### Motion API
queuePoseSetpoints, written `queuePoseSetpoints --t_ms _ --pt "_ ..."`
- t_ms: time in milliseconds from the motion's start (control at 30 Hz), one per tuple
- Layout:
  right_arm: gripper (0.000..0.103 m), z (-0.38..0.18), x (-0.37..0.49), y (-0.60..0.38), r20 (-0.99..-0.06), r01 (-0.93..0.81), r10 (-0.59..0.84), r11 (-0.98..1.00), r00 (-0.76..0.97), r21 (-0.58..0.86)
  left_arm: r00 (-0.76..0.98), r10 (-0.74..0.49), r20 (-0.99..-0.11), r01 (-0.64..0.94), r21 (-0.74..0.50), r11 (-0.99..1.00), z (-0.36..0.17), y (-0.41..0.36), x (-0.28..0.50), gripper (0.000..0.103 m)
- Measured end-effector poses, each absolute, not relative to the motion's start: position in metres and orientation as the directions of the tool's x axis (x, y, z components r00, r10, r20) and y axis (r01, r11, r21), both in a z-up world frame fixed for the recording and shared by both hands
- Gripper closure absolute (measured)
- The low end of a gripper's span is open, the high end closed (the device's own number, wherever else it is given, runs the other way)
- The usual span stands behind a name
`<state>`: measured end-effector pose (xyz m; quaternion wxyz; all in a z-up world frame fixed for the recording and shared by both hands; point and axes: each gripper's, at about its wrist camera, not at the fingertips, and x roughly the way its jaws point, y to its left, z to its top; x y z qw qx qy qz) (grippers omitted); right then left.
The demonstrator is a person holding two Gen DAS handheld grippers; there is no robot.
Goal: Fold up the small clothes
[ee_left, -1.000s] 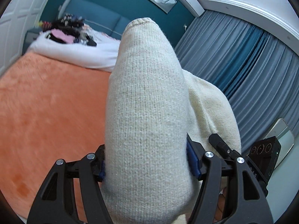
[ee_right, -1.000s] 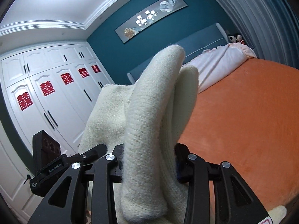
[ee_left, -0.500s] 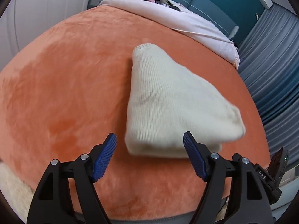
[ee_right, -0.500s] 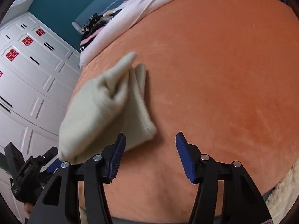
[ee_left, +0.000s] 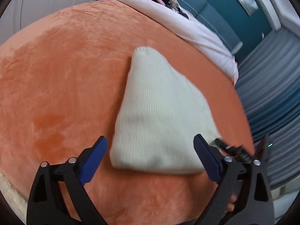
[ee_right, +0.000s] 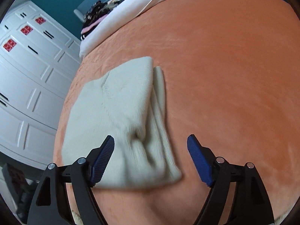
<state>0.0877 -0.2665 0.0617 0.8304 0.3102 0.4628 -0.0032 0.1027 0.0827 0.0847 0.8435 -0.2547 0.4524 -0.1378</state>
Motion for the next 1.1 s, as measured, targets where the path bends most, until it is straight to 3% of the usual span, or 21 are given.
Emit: queuePoseSetpoints --t_ms 100,133,167,200,267,300,400,467,533,600,667,867,967,1033,1100 --pt "0.02 0.033 0.123 -0.258 -0.786 0.303 0.362 0.777 0.502 0.552 0.5 -0.501 -0.706 -0.061 -0.605 0.794 0.063 0.089 0.142 0.011" --pt "0.037 0.025 0.13 -0.255 -0.781 0.312 0.392 0.756 0.487 0.575 0.466 -0.521 -0.715 -0.064 -0.615 0.786 0.054 0.085 0.153 0.019" --pt "0.047 0.024 0.131 -0.252 -0.765 0.299 0.41 0.746 0.496 0.594 0.433 -0.553 -0.712 -0.05 -0.631 0.774 0.046 0.079 0.163 0.028" --pt "0.064 0.031 0.133 -0.248 -0.771 0.292 0.396 0.761 0.498 0.579 0.442 -0.535 -0.72 -0.049 -0.615 0.787 0.048 0.076 0.168 0.03" --pt "0.07 0.061 0.133 -0.243 -0.739 0.228 0.381 0.785 0.556 0.576 0.485 -0.52 -0.703 0.016 -0.587 0.809 0.069 0.065 0.171 0.048" --pt "0.071 0.08 0.13 -0.243 -0.705 0.182 0.389 0.788 0.593 0.588 0.506 -0.529 -0.682 0.043 -0.592 0.805 0.081 0.062 0.17 0.051" --pt "0.071 0.13 0.113 -0.248 -0.626 0.094 0.35 0.821 0.697 0.564 0.533 -0.577 -0.619 0.135 -0.611 0.78 0.108 0.052 0.166 0.06" --pt "0.07 0.132 0.103 -0.264 -0.621 0.101 0.31 0.838 0.72 0.536 0.517 -0.567 -0.641 0.178 -0.568 0.804 0.105 0.036 0.165 0.06" --pt "0.067 0.096 0.109 -0.281 -0.719 0.184 0.25 0.865 0.648 0.466 0.468 -0.483 -0.74 0.191 -0.449 0.873 0.08 0.01 0.166 0.06" --pt "0.059 0.037 0.117 -0.298 -0.849 0.313 0.221 0.861 0.48 0.401 0.453 -0.467 -0.759 0.179 -0.436 0.882 0.061 0.002 0.161 0.048" --pt "0.059 0.041 0.099 -0.315 -0.772 0.339 0.295 0.769 0.563 0.541 0.507 -0.408 -0.76 0.137 -0.396 0.908 0.07 0.005 0.153 0.045" --pt "0.058 0.104 0.065 -0.306 -0.712 0.289 0.171 0.831 0.681 0.475 0.545 -0.281 -0.79 0.155 -0.235 0.96 0.079 0.001 0.138 0.041" --pt "0.056 0.071 0.084 -0.298 -0.816 0.31 0.142 0.878 0.561 0.366 0.536 -0.29 -0.793 0.108 -0.276 0.955 0.081 0.008 0.132 0.04" --pt "0.046 0.044 0.081 -0.307 -0.808 0.352 0.232 0.81 0.541 0.469 0.522 -0.358 -0.774 0.1 -0.361 0.927 0.087 0.016 0.127 0.037" --pt "0.042 0.038 0.079 -0.315 -0.781 0.391 0.292 0.737 0.552 0.552 0.518 -0.407 -0.752 0.096 -0.422 0.902 0.09 0.021 0.113 0.026"
